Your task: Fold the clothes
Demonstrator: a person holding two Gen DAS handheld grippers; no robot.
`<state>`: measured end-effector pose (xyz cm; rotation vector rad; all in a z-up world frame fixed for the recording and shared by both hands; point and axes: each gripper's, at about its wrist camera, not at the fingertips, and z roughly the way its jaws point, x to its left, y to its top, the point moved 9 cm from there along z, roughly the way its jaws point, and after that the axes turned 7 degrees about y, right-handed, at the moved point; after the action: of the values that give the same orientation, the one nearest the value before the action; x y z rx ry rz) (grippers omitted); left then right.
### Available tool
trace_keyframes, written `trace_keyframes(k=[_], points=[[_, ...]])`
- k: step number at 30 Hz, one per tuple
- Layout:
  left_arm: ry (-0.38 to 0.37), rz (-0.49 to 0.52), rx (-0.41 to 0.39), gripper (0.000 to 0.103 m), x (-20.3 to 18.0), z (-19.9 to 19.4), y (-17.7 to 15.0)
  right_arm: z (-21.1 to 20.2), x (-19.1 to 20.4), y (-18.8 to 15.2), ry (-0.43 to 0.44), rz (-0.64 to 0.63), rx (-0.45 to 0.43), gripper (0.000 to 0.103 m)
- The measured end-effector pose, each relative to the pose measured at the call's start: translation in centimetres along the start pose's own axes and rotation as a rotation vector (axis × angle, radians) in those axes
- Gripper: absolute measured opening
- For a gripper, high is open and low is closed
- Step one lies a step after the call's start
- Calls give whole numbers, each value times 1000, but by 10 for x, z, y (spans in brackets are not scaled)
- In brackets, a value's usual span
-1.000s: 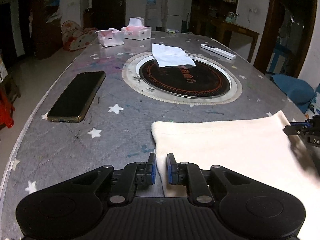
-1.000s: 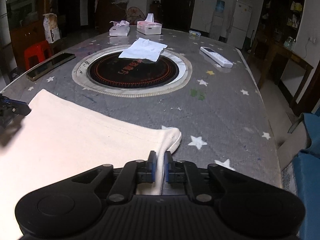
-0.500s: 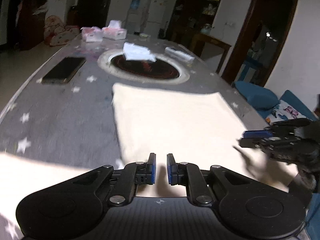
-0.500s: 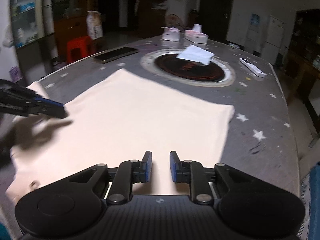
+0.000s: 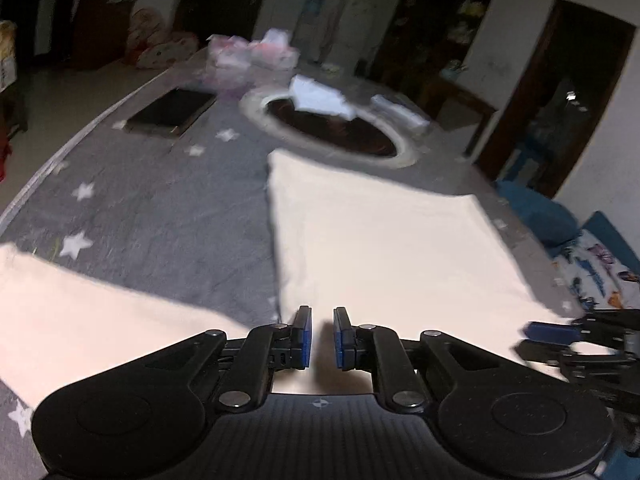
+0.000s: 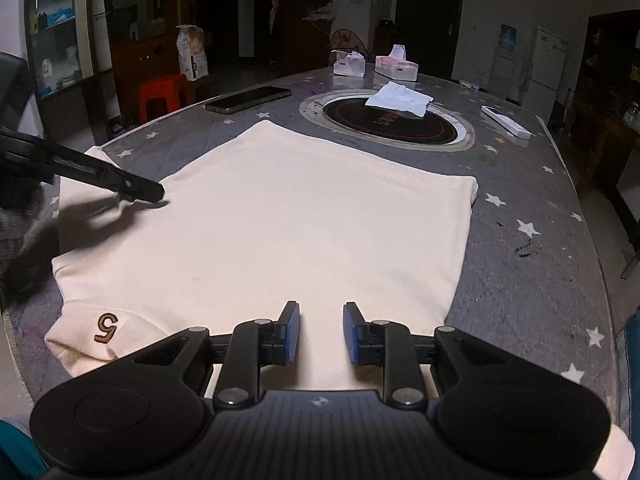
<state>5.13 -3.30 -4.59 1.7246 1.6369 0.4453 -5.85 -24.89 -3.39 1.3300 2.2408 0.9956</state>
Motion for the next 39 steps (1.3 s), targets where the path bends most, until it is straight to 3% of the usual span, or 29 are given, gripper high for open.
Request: trace_keyframes(k=[4,11,19,25,29,32,39], points=[[-3,-3,-9,12,2,-5,-1,-9,1,-5,-10,3,-9,23],[17,87,-26,12,-15,-8,-10,-27,9,-24,-11,6,-8,24],[29,98,-49,13,-24,-17,-6,-49,15,-35,-19,4,-27,24],[-72,175,-37,13,-68,-27,-18,-65,12,-47,-37,45,-42,24],[-159,244,-23,13,-106,-30,-30,-83,-9,-56,-85,135,-67,26],[-217,293,-10,14,-133,-29,-39,-97,-27,-65,-66,258,-94,26],[-315,395,23,16,-178,-27,-65,-119,-79,-102,-299,360,-65,26]])
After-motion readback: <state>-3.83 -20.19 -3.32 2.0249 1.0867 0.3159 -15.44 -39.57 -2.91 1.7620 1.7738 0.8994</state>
